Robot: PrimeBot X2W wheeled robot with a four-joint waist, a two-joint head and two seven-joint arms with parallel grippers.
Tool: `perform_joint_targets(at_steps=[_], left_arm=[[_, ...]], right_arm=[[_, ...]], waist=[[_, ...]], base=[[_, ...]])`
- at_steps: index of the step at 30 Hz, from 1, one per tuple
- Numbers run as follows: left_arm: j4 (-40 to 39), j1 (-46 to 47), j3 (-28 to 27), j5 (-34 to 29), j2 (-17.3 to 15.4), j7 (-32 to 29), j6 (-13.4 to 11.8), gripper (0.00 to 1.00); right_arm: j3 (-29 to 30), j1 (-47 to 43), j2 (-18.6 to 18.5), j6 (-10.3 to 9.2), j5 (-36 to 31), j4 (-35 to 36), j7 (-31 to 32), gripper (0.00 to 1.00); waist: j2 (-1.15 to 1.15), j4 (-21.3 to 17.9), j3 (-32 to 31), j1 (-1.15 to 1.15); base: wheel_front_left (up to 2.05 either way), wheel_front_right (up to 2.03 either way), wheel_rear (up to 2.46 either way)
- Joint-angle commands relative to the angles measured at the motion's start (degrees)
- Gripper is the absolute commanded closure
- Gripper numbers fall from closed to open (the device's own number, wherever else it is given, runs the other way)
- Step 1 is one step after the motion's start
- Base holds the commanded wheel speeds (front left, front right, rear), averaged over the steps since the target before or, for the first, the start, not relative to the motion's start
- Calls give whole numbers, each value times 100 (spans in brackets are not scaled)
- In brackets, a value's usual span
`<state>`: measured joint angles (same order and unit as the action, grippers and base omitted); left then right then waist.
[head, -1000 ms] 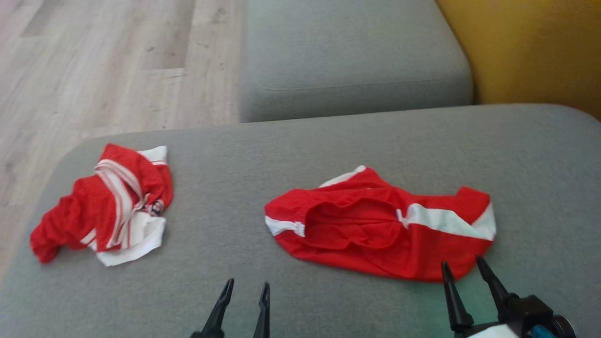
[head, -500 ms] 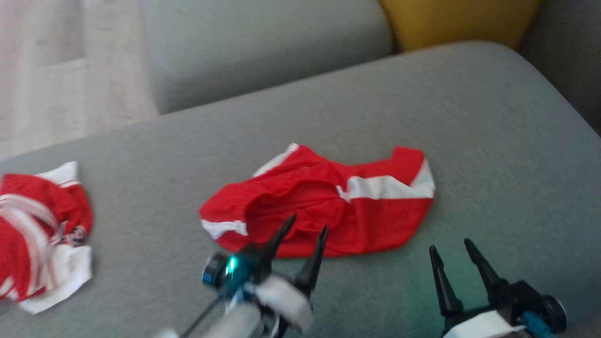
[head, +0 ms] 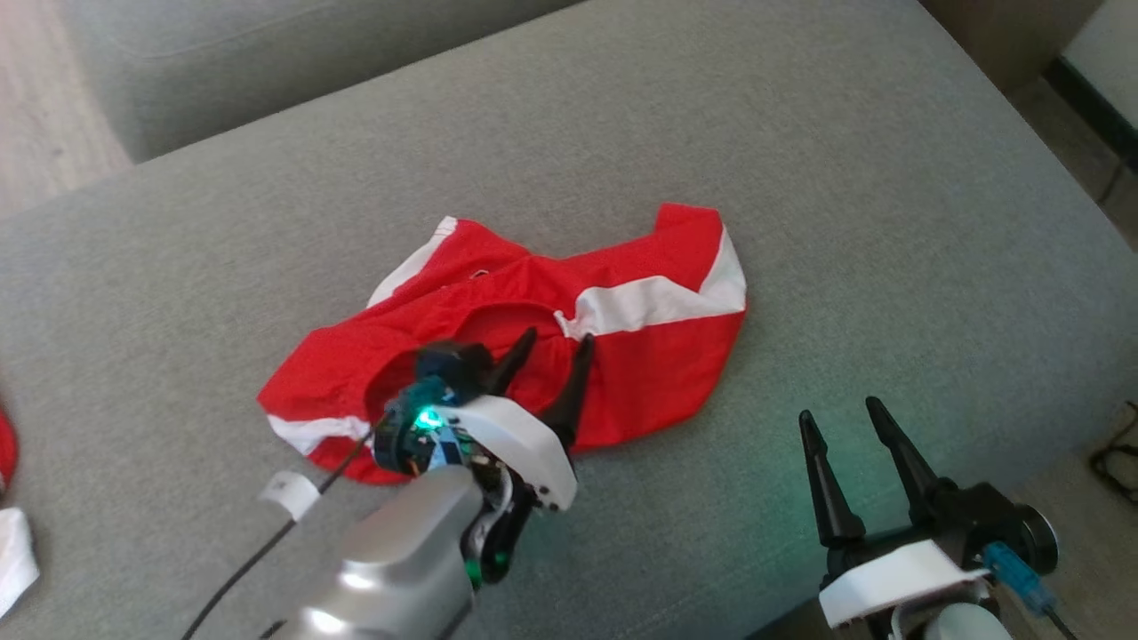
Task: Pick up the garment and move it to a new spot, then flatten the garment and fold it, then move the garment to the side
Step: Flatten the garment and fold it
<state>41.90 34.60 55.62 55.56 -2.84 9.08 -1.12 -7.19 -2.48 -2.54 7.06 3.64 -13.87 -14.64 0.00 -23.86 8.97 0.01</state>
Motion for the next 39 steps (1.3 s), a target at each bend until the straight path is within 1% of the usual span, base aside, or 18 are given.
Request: perform_joint_targets(at_steps=[1,3,4,8,13,14,15,16,17,19,20,21,25,29,31,34,36,39], left_arm=[[-22,358,-108,223,-4,90,39,0],[120,430,-53,436,-4,164,58,0],[120,430,-53,436,-4,164,58,0],[287,520,130,793,-4,267,146,0],[466,611,369,1112,-4,368,126,1],[497,625,411,1171,-4,384,127,37],[533,640,460,1215,-4,398,130,56],[570,653,504,1260,-4,411,132,60],[614,666,555,1298,-4,417,133,68],[691,698,661,1351,-4,431,145,74],[725,713,707,1383,-4,437,156,83],[756,738,765,1394,-4,445,165,100],[823,868,947,1333,-4,520,195,100],[623,1044,1024,1199,-4,576,264,100],[399,1134,958,1163,-4,586,306,100],[-61,1233,689,994,-4,589,324,100],[-383,1195,486,887,-4,590,363,100],[-769,913,221,858,-4,590,498,100]], right_arm=[[-158,256,-33,43,50,150,-36,0],[-172,274,-33,43,68,147,-36,0],[-172,274,-33,43,68,147,-36,0],[-149,271,-33,43,76,154,-36,0],[-206,298,-33,43,87,139,-36,0],[-229,304,-33,43,91,132,-36,0],[-261,314,-33,43,96,123,-36,0],[-287,324,-33,43,104,116,-36,0],[-317,335,-33,43,111,111,-36,0],[-360,352,-33,43,123,104,-36,0],[-377,360,-33,43,125,101,-36,0],[-387,367,-33,43,127,100,-36,0],[-382,357,-33,43,123,111,-36,0],[-326,316,-33,43,87,169,-36,0],[-278,286,-33,43,74,206,-36,0],[-214,229,-33,43,49,259,-36,0],[-168,181,-33,43,32,283,-36,0],[-76,80,-33,43,28,310,-36,0]], waist=[[0,-73,46,-1],[0,-117,56,-1],[0,-117,56,-1],[0,-155,67,-1],[0,-246,71,-1],[0,-269,72,-1],[0,-301,76,-1],[0,-327,76,-1],[0,-359,76,-1],[0,-412,73,-1],[0,-437,70,-1],[0,-452,67,-1],[0,-458,1,-1],[0,-291,-112,-1],[0,-136,-185,-1],[0,190,-291,-1],[0,460,-380,-1],[0,894,-534,-1]], base=[[0,0,0],[0,0,0],[0,0,0],[0,0,0],[0,0,0],[0,0,0],[0,0,0],[0,0,0],[0,0,0],[0,0,0],[0,0,0],[0,0,0],[0,0,0],[0,0,0],[0,0,0],[0,0,0],[0,0,0],[0,0,0]])
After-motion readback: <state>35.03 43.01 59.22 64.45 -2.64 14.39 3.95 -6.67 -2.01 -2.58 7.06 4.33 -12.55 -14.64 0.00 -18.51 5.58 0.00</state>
